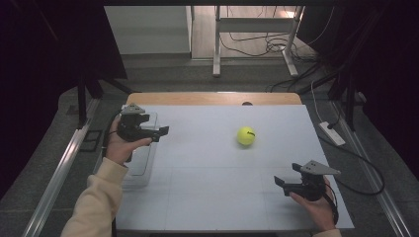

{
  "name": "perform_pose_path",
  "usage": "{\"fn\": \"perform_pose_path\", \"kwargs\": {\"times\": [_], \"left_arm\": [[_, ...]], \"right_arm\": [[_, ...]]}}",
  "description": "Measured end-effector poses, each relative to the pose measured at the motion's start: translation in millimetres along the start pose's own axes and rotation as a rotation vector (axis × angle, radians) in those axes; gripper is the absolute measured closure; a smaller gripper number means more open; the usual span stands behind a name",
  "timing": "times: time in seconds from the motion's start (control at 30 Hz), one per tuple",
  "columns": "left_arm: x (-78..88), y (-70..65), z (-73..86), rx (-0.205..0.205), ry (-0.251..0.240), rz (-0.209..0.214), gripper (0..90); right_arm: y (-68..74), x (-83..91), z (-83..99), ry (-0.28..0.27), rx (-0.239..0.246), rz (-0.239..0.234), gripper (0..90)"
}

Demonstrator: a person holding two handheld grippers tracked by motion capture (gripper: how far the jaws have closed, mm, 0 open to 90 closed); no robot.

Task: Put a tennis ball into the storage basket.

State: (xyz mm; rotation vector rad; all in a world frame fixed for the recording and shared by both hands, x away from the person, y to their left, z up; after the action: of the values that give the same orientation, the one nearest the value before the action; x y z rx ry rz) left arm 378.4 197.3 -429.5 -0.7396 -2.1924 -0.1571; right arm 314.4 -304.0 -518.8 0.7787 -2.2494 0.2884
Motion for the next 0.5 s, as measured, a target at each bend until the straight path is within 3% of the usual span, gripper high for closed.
{"fn": "perform_pose_path", "kwargs": {"times": [0.5], "left_arm": [[-16.8, -12.8, -0.8, -0.031, 0.038, 0.002, 8.7]], "right_arm": [[0.8, 0.7, 1.6, 0.005, 0.004, 0.000, 11.6]]}}
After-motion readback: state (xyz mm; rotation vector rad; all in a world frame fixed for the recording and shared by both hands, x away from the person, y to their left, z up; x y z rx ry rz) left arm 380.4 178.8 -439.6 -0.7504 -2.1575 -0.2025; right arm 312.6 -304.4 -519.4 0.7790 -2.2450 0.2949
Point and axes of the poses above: each handheld gripper's, and its own axes: x roughly backward along the jaws, z roughly out of its underside, y roughly to its left, the point moved 3 cm from there along -x, roughly forward along the jaws, and after that the axes turned 12 degrees about y, right-handed, at the moved point
